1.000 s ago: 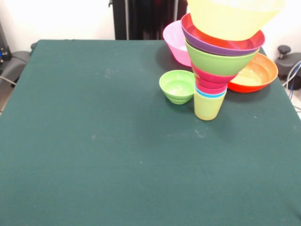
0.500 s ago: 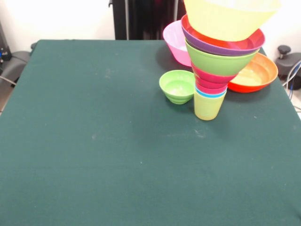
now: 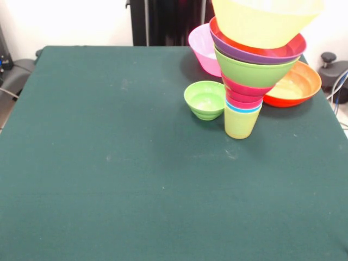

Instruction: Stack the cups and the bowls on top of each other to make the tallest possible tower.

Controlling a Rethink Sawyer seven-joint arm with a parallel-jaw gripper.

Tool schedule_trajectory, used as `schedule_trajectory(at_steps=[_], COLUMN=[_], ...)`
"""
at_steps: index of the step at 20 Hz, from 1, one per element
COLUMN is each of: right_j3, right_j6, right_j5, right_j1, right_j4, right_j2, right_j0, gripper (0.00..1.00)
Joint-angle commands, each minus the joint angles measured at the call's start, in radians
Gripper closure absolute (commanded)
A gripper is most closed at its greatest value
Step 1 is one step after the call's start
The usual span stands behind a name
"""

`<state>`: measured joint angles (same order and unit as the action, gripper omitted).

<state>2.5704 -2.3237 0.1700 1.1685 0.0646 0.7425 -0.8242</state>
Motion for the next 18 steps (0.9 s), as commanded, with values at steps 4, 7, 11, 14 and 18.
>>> schedule_trajectory(at_steps=[4, 7, 11, 14, 18], right_j3=[0.010, 0.008, 0.009, 0.012, 0.015], right_j6=[-0.154, -0.150, -0.147, -0.150, -0.153], right_j5=[0.072, 0.075, 0.078, 0.082, 0.085], right_j1=[-0.070, -0.072, -0.071, -0.069, -0.067], right_j4=[-0.058, -0.058, -0.056, -0.054, -0.053], right_j2=[-0.044, -0.049, -0.054, -0.055, -0.057], right_j0=[0.037, 0.039, 0.044, 0.046, 0.050], gripper=[1.00, 1.00, 1.00, 1.00, 1.00])
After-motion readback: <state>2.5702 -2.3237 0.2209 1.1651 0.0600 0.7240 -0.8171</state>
